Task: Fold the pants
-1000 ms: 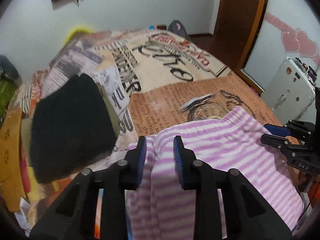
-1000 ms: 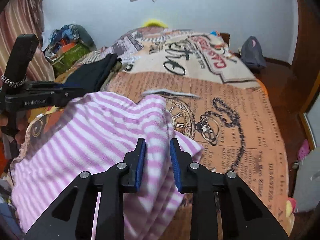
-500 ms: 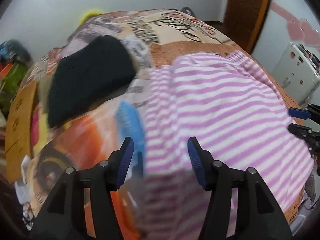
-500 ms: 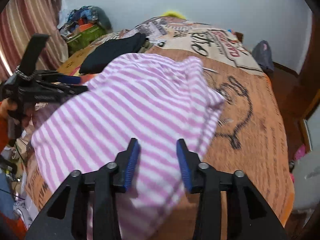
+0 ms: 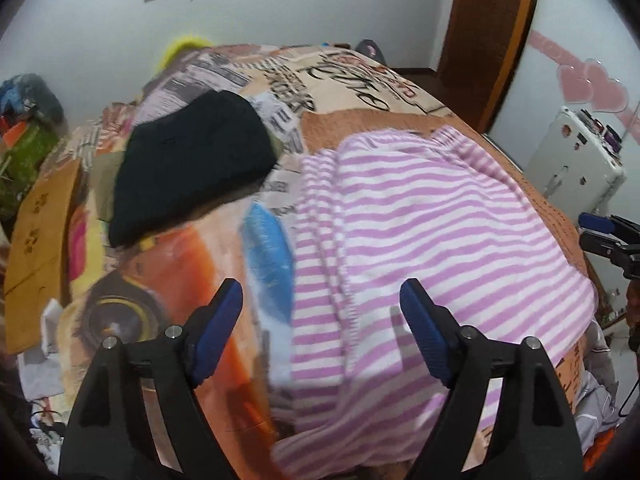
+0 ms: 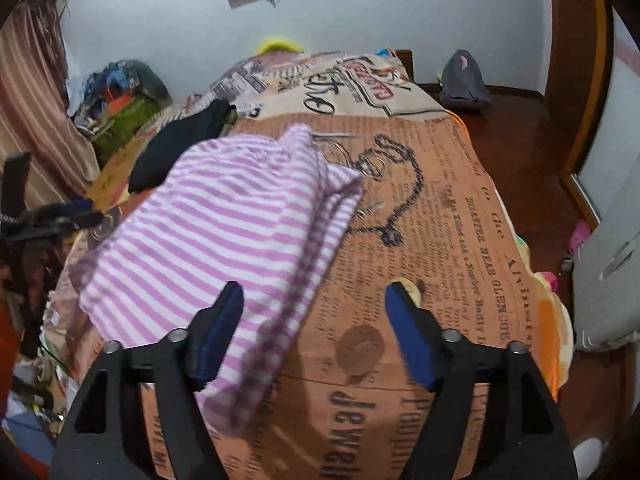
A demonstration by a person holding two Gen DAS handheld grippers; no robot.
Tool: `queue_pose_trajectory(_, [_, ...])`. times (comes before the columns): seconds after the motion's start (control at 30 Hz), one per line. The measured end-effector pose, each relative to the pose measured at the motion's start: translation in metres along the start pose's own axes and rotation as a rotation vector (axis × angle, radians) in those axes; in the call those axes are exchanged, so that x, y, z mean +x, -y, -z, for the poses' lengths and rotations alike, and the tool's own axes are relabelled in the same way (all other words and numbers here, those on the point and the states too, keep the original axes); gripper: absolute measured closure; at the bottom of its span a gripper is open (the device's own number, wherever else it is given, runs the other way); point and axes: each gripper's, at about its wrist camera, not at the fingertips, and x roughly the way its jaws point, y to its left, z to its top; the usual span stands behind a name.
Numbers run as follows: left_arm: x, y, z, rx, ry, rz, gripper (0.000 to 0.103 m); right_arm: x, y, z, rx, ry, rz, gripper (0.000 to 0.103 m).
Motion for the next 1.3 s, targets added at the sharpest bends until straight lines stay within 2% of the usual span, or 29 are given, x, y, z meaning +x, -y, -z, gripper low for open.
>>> queue_pose_trajectory(0.1, [0.018,0.002,-0.001,-0.027,-0.042,0.044,0.021,0.011,-0.006,-0.001,0.017,-0.014,-0.013,0.028])
queue_pose_trajectory(0.23, [0.043,-0.001,-0.002,-0.057,-0.101,0.114,0.02,0.031,-0.002,0.0,0.092,-0.057,-0.075,0.028])
queue_pose_trajectory(0.43, [0.056,-0.012,-0.003,-0.102,-0.119,0.191,0.013,0.054,0.004,0.001,0.144,-0.108,-0.128,0.027])
queue_pose_trajectory(0.5, [0.06,-0.015,-0.004,-0.113,-0.129,0.214,0.012,0.058,0.006,0.0,0.146,-0.112,-0.141,0.022])
queue_pose_trajectory(0.67, [0.071,-0.023,-0.007,-0.171,-0.155,0.283,0.011,0.065,0.013,-0.004,0.143,-0.128,-0.176,0.017])
queue_pose_trajectory(0.93, [0.077,-0.018,-0.018,-0.191,-0.168,0.314,0.011,0.074,0.016,-0.009,0.136,-0.146,-0.229,0.01])
queue_pose_trajectory(1.3, [0.065,0.006,-0.018,-0.172,-0.182,0.344,0.012,0.073,-0.011,-0.011,0.069,-0.143,-0.296,0.01])
